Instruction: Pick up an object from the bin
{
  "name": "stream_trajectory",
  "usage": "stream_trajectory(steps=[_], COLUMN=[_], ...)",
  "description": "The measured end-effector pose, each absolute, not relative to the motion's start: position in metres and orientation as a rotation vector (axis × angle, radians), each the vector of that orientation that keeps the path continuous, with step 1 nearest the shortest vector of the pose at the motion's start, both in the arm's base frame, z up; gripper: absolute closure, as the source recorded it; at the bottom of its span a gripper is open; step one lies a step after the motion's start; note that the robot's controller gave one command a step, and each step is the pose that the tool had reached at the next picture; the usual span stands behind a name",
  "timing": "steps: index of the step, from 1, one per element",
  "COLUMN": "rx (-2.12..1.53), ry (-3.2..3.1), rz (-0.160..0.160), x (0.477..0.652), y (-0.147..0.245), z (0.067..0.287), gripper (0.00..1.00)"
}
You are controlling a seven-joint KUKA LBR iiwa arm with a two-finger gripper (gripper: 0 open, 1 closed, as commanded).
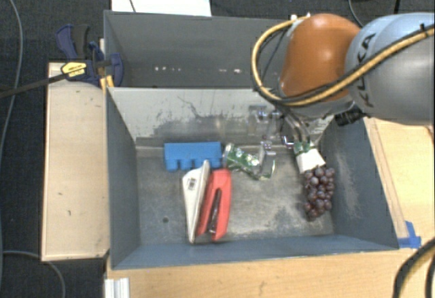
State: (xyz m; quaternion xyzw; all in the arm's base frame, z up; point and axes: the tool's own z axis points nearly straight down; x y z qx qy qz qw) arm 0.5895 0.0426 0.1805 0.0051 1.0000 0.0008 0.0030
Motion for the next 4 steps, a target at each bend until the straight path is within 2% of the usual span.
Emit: stream_trajectory(steps=[1,2,3,4], rx=[0.125,0.393,0.286,0.49], ry=[3.142,3.106,3.123,3.085], rz=[0.003,0.005,0.004,0.008], x=[0.59,0.588,0.587,0.588], y=[0.054,0.025,0.031,0.036], z=[0.134,0.161,0.082,0.061], gripper=[0.0,0.0,0.0,1.0])
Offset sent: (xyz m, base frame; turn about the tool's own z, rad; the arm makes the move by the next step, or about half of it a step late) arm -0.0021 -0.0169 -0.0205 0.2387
